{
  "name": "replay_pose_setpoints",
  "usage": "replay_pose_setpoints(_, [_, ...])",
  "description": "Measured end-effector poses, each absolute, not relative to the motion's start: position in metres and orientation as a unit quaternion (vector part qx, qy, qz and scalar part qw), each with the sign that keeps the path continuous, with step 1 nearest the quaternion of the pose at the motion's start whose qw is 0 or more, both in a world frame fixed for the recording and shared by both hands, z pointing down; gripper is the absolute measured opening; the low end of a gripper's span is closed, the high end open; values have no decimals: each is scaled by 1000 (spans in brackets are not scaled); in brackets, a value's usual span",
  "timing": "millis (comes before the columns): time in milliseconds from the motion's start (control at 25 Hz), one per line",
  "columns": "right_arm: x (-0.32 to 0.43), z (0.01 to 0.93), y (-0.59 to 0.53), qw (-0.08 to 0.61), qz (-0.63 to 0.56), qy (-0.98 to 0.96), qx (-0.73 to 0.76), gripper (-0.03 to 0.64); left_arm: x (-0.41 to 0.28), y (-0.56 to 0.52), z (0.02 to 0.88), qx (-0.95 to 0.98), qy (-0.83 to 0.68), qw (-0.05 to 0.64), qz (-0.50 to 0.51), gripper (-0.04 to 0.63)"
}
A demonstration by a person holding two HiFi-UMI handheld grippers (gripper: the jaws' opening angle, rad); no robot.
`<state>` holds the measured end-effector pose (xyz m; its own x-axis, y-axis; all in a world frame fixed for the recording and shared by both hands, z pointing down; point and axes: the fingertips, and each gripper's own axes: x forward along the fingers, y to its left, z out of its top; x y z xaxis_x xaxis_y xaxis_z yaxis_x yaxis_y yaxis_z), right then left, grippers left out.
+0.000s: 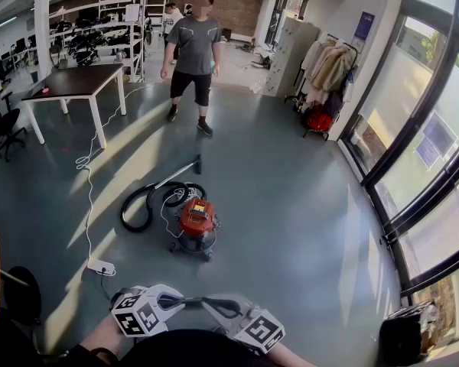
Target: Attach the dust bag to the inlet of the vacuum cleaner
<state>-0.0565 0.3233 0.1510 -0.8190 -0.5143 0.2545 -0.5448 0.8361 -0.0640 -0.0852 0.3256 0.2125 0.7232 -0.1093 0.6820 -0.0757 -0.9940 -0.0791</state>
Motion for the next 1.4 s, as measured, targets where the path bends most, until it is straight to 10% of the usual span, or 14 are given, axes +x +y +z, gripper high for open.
replay_pose_setpoints(1400, [-19, 145, 317, 88, 77, -959, 257, -8, -48, 322, 223, -922, 59, 12, -383, 40])
